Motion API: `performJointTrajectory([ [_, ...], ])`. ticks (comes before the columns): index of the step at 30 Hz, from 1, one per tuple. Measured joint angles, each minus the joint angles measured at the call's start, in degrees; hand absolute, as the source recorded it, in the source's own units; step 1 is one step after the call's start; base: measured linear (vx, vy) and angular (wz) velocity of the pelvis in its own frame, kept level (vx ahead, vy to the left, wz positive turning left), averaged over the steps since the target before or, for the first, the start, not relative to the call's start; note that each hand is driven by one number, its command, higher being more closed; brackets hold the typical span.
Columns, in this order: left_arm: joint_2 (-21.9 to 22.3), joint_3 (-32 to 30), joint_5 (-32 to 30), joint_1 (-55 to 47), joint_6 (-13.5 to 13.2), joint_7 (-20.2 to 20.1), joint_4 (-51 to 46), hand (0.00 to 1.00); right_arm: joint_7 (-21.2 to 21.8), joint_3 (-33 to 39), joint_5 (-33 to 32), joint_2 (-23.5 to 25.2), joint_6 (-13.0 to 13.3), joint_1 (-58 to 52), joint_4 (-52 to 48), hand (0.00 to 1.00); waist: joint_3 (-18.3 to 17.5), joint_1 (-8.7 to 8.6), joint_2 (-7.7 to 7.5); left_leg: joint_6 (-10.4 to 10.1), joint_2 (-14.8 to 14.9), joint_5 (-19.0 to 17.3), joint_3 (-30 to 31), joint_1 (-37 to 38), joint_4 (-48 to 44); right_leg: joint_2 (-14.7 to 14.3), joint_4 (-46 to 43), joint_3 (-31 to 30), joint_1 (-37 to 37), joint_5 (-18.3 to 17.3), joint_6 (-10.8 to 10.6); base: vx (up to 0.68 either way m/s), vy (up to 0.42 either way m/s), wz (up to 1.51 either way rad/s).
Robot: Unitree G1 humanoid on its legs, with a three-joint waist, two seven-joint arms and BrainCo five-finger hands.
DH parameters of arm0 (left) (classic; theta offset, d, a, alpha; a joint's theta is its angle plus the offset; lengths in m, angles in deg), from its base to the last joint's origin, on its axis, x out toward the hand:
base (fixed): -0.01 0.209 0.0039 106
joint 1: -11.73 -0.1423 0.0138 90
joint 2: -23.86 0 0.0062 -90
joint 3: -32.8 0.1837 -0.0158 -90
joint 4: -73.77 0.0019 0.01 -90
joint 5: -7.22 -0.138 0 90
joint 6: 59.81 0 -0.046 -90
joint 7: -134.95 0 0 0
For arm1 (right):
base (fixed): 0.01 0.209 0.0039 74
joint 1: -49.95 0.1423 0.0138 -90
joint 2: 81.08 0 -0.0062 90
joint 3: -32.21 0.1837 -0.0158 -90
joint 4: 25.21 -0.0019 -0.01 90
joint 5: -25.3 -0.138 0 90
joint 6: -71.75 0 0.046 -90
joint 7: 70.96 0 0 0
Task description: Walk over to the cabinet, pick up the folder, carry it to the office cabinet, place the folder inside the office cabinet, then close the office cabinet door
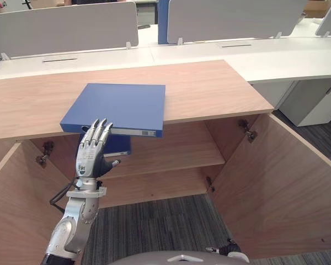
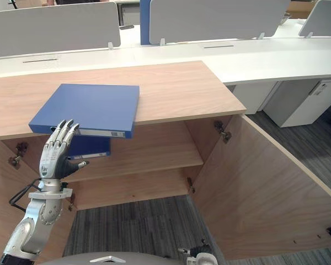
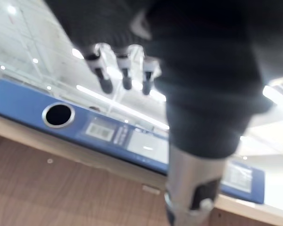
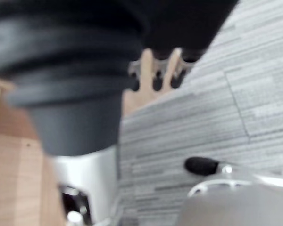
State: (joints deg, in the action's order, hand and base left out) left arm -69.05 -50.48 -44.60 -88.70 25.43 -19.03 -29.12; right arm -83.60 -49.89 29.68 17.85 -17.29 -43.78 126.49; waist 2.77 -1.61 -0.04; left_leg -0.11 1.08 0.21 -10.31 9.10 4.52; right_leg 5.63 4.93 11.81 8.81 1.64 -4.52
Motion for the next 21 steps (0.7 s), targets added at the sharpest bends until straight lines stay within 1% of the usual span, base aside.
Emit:
performJointTrajectory([
  [5, 0.0, 0.2, -0.1, 0.2, 0.3, 0.0, 0.4, 0.0, 0.0, 0.0, 0.0, 0.0, 0.0, 0.0, 0.0, 0.0, -0.1, -0.35, 0.02, 0.0, 0.0, 0.0, 0.0, 0.0, 0.0, 0.0, 0.0, 0.0, 0.0, 0.0, 0.0, 0.0, 0.0, 0.0],
  [12, -0.1, 2.5, -0.9, 4.7, 2.1, -0.3, 5.1, 0.0, 0.0, 0.0, 0.0, 0.0, -0.2, -0.1, 0.0, 0.0, -0.1, -0.63, 0.04, 0.0, 0.0, 0.0, 0.0, 0.0, 0.0, 0.0, 0.0, 0.0, 0.0, 0.0, 0.0, 0.0, 0.0, 0.0],
  [16, -0.2, 2.6, -1.3, 6.4, 2.4, -0.3, 5.2, 0.0, 0.1, 0.0, 0.0, 0.0, -0.3, -0.1, 0.0, 0.0, -0.1, -1.1, 0.04, 0.0, 0.0, 0.0, 0.0, 0.0, 0.0, 0.0, 0.0, 0.0, 0.0, 0.0, 0.0, 0.0, 0.0, 0.0],
  [21, -0.2, 3.7, -1.3, 8.9, 2.4, -0.3, 6.9, 0.0, 0.1, 0.1, 0.0, 0.0, -1.2, 0.0, 0.0, 0.0, -0.1, -1.66, 0.04, 0.0, 0.0, 0.0, 0.0, 0.0, 0.0, 0.0, 0.1, 0.0, 0.0, 0.0, 0.0, 0.0, 0.0, 0.0],
])
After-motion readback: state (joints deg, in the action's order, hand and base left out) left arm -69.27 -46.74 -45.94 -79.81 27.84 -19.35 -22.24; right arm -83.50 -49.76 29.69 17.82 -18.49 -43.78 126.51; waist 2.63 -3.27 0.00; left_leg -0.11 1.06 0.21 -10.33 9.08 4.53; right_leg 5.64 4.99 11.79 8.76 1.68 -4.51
